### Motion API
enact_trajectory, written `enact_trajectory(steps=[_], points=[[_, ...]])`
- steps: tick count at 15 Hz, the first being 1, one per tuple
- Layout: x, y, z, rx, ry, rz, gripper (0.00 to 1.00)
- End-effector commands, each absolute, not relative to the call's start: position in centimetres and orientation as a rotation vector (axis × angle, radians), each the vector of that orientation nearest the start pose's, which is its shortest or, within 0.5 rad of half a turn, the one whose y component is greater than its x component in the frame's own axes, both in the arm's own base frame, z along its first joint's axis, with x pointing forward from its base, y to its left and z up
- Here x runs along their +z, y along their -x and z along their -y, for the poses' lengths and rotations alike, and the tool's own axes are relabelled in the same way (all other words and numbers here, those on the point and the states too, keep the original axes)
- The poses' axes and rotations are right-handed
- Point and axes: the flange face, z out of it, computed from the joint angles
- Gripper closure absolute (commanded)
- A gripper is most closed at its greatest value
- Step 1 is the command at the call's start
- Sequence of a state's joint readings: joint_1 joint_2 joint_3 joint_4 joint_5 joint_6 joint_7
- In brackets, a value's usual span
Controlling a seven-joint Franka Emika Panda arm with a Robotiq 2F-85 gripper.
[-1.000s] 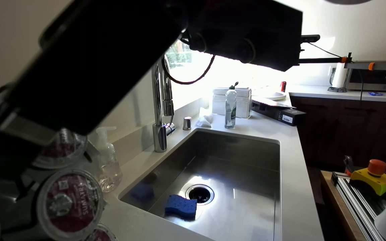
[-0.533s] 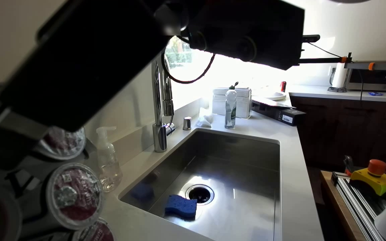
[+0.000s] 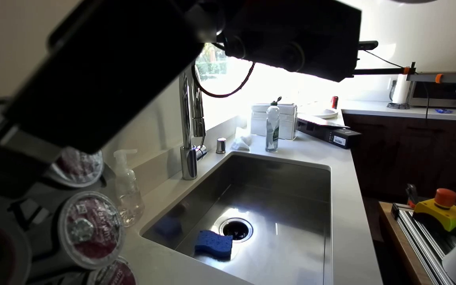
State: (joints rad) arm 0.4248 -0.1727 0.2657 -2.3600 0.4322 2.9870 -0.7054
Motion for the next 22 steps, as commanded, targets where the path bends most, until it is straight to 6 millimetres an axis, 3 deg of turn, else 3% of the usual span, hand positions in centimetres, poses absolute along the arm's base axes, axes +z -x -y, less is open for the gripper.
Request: enact_trajectory(steps=[1,7,8,9,11,14,22], points=[[49.1,-41.2,-30.7,-1.161,2.42,1.315,0.75],[49.3,-41.2,-30.6,-1.167,2.437,1.305,0.75],[49.3,-41.4,-30.5,-1.165,2.443,1.304,0.46],[49.3,-41.4,-30.5,-1.166,2.446,1.301,0.24],[49.6,-41.6,-30.2,-1.173,2.455,1.293,0.21],[50.2,-41.8,-29.5,-1.188,2.473,1.271,0.01],[50.7,-42.0,-28.3,-1.145,2.511,1.23,0.0]])
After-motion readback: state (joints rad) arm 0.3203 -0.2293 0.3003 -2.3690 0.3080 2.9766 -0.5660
